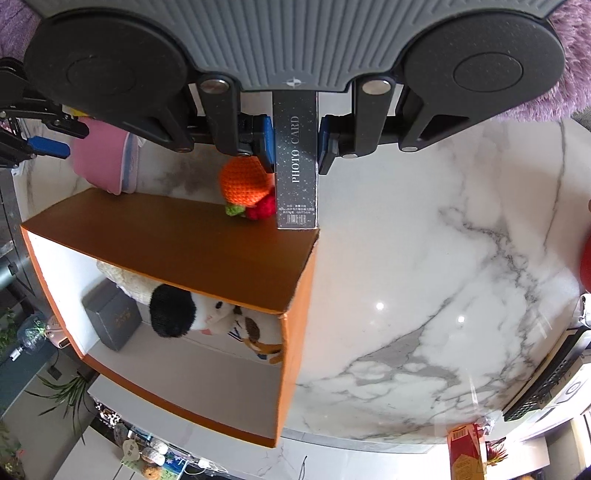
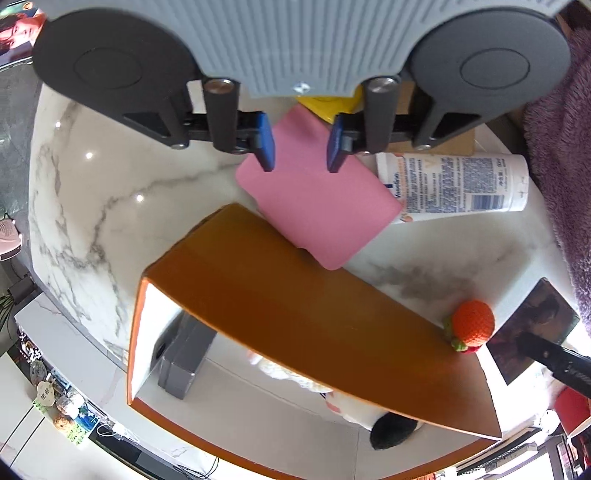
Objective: Organize objects
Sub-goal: 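Grasp the pink card holder with the right tool while the left tool holds the PHOTO CARD box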
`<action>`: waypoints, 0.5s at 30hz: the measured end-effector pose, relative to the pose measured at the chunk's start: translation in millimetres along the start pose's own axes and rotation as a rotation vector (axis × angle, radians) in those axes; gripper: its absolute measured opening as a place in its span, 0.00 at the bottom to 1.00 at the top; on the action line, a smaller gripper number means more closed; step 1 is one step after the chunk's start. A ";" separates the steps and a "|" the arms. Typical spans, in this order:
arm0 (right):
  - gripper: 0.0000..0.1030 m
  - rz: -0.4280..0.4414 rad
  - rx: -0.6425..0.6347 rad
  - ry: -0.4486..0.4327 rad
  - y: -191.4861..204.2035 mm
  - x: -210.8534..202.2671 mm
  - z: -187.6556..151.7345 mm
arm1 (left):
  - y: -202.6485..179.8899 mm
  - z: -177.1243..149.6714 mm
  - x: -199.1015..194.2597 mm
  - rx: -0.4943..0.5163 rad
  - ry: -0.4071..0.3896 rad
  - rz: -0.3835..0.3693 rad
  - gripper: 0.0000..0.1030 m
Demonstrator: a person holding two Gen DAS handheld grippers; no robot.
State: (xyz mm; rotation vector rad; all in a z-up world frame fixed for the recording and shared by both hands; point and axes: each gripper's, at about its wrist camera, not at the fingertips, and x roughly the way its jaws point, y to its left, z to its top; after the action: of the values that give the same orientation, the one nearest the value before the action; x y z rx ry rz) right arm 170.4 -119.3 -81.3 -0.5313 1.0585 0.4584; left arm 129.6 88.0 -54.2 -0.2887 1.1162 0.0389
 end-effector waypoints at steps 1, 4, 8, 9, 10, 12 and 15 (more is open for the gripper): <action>0.33 -0.001 -0.008 0.006 -1.5 0.9 -0.7 | -3.4 -1.0 -1.6 0.011 -0.001 -0.009 0.26; 0.37 -0.004 -0.040 0.017 -2.7 5.2 -2.4 | -14.7 -1.9 -3.6 0.044 -0.007 -0.034 0.26; 0.45 -0.005 -0.095 0.004 -0.9 7.6 -3.9 | -29.6 -2.0 1.6 0.083 -0.001 -0.052 0.26; 0.50 -0.003 -0.109 -0.001 -0.5 7.6 -3.9 | -32.5 -2.1 3.4 0.089 0.002 -0.054 0.26; 0.51 -0.003 -0.123 -0.003 0.0 7.9 -3.8 | -35.4 -2.4 4.7 0.096 0.003 -0.056 0.26; 0.53 -0.005 -0.157 -0.005 2.1 9.0 -3.8 | -41.1 -3.2 6.8 0.109 0.006 -0.058 0.26; 0.61 -0.007 -0.212 -0.015 7.2 9.9 -3.2 | -48.7 -5.3 8.4 0.126 0.010 -0.068 0.26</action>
State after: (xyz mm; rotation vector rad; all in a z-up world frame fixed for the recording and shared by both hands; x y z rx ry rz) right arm 168.1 -114.6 -92.8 -0.7186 0.9989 0.5710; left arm 137.2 38.9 -53.5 -0.2143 1.1127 -0.0930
